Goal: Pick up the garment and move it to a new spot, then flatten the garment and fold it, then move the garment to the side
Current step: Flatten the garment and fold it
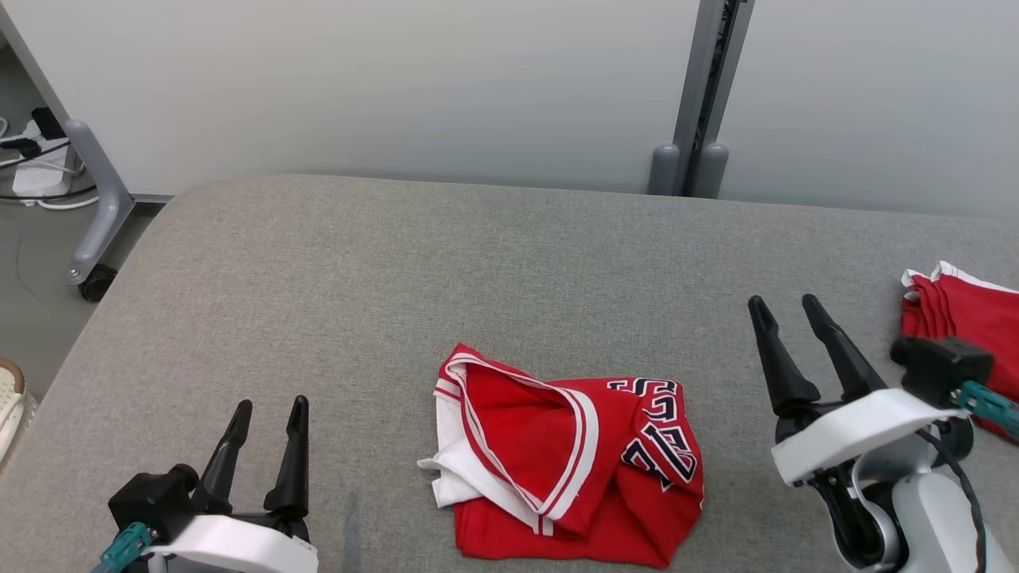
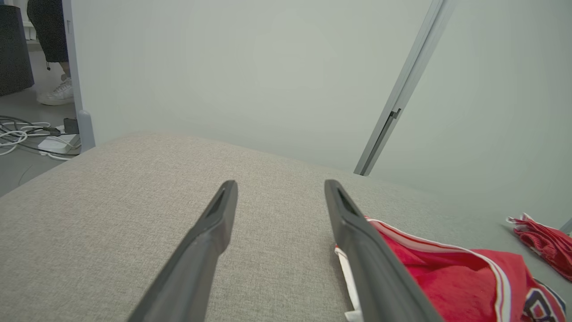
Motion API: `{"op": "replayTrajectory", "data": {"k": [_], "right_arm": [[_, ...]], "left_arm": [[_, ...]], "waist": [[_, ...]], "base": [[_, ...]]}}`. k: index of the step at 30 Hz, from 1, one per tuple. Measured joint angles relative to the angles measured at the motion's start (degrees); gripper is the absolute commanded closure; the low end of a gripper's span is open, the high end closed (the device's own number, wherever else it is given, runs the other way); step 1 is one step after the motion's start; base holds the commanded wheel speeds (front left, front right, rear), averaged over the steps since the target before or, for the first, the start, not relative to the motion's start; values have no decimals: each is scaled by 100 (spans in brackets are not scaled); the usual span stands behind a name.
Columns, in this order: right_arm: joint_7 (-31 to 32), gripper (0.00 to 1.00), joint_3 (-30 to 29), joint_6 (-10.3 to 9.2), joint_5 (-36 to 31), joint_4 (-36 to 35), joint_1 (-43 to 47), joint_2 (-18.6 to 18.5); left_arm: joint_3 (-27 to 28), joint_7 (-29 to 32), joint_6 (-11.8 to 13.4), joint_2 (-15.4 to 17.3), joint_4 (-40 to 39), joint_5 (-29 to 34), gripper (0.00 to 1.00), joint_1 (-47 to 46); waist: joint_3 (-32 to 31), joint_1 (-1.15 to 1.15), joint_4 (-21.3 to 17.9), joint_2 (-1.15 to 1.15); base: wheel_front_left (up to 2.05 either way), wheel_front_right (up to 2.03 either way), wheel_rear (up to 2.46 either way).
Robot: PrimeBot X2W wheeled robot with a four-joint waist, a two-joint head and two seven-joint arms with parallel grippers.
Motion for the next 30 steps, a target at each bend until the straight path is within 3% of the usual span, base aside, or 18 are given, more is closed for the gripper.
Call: {"op": "replayTrajectory", "data": {"k": [10,17,20,26,30], "right_arm": [[378,0,-492,0,-604,-631,487,227],[673,0,-558,0,-965,-235,416,257],[972,100,-538,1,-993,112,280,267],[1423,100,-616,0,-1115,810,-23,270],[1490,100,-337,0,-1006,1063,-83,278]], "left_arm": [[-43,0,0,3,-4,9,0,-2],[-87,0,0,4,-5,9,0,-8],[-83,0,0,14,-5,8,0,-12],[-92,0,0,10,2,-9,0,-61],[-83,-1,0,18,15,-20,0,-83]], "waist": [[-14,0,11,0],[-2,0,75,0],[12,0,123,0],[48,0,279,0],[78,0,406,0]], "base": [[0,0,0],[0,0,0],[0,0,0],[0,0,0],[0,0,0]]}}
